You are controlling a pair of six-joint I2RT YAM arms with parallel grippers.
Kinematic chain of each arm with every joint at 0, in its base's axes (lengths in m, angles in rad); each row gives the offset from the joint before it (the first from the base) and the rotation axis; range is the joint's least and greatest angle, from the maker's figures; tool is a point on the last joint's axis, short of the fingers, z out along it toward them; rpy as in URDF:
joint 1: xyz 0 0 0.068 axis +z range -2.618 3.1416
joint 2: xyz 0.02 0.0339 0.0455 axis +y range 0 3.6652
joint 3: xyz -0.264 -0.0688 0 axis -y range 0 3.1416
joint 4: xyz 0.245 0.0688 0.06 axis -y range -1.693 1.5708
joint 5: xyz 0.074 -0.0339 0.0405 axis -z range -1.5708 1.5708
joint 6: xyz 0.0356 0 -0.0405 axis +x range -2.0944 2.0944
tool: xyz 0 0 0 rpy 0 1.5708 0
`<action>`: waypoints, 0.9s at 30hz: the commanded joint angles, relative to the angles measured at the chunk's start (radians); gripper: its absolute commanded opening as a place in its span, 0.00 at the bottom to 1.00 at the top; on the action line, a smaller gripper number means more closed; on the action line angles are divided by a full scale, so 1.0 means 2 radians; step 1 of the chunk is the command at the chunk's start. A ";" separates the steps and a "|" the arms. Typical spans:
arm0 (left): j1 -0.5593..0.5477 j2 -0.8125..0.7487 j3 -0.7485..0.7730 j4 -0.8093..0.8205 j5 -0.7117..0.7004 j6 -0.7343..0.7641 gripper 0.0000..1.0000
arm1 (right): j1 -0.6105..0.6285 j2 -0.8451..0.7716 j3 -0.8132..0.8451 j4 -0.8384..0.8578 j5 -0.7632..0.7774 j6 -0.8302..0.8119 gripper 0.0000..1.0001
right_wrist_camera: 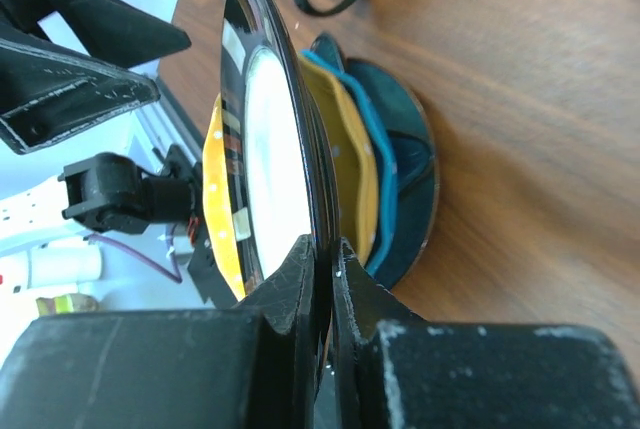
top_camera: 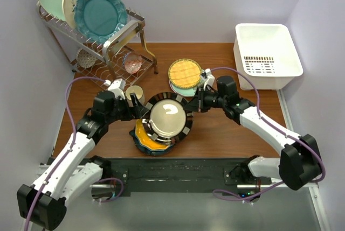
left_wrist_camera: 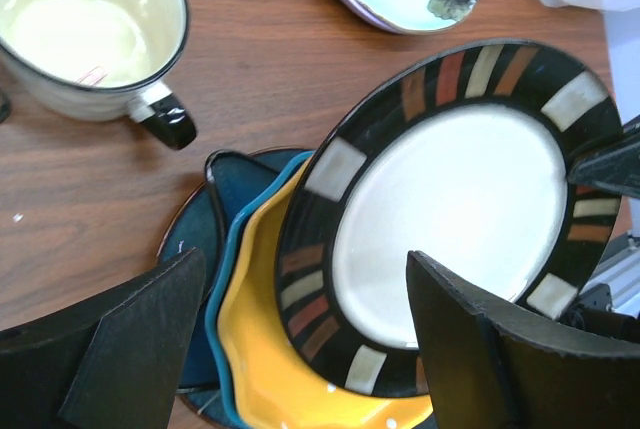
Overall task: Place the plates into the plastic bin on the countertop
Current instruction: Pick up the plate from the corner of the board.
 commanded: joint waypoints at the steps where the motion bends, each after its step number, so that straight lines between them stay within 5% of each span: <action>1: 0.004 0.010 -0.016 0.066 0.044 0.006 0.86 | -0.028 -0.034 0.010 0.036 -0.060 0.002 0.00; 9: 0.003 0.030 -0.046 0.145 0.119 -0.005 0.82 | -0.043 -0.025 -0.009 0.045 -0.084 0.003 0.00; 27: 0.004 0.040 -0.125 0.160 0.164 -0.025 0.72 | -0.043 0.006 -0.016 0.052 -0.078 0.005 0.00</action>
